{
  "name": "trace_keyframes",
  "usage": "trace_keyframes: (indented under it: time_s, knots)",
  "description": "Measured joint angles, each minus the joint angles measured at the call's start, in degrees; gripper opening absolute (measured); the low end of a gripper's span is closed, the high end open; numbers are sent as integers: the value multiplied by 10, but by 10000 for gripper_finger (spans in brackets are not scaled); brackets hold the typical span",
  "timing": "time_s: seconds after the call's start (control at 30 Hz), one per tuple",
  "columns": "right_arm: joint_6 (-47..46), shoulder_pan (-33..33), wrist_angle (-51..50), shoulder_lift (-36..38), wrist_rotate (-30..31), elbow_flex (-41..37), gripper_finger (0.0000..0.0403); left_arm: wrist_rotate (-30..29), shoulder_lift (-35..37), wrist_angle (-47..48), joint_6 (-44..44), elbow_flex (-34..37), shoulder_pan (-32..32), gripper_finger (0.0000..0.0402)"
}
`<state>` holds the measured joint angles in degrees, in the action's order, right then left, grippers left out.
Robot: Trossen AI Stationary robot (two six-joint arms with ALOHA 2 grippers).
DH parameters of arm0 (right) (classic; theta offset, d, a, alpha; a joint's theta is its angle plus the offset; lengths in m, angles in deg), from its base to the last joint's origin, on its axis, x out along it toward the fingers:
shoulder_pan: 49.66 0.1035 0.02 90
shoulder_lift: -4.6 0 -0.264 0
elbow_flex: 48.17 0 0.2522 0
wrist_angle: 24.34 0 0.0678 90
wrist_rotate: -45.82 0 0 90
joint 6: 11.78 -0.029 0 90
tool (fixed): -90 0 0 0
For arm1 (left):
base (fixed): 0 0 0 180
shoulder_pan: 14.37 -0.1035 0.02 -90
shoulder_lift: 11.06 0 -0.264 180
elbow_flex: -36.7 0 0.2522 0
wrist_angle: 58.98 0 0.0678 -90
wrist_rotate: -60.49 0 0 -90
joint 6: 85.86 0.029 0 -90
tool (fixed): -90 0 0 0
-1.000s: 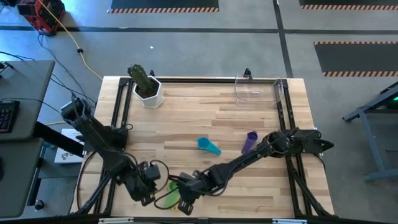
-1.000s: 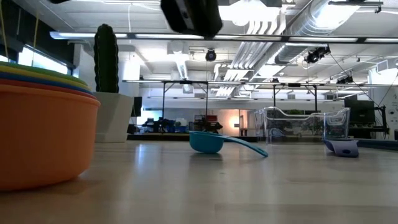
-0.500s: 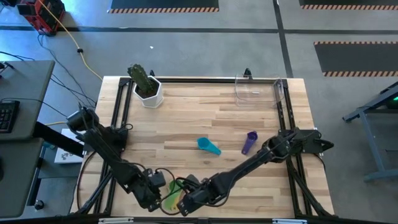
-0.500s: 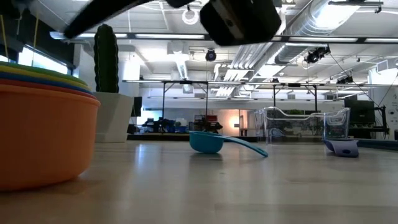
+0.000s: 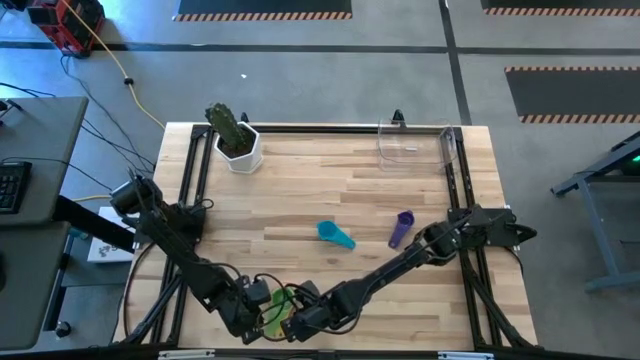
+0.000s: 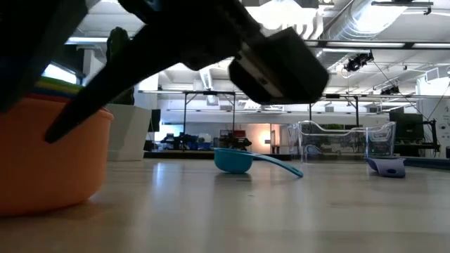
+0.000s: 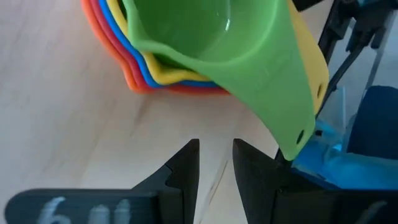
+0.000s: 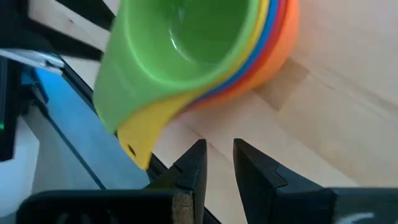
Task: Nest measuring cups in basket
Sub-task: Stack the green measuring cup on the yellow measuring cup
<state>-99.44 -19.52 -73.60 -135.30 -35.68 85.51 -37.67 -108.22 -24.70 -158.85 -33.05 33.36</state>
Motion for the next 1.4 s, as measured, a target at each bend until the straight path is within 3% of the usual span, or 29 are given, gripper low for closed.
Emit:
trace_keyframes:
  time_s: [0.93, 1.4]
  knots:
    - [31, -40, 40, -1, -60, 0, 71, 0, -15, -41, 35, 0, -28, 87]
    - [17, -33, -23, 8, -60, 0, 71, 22, -13, -39, 46, 0, -29, 87]
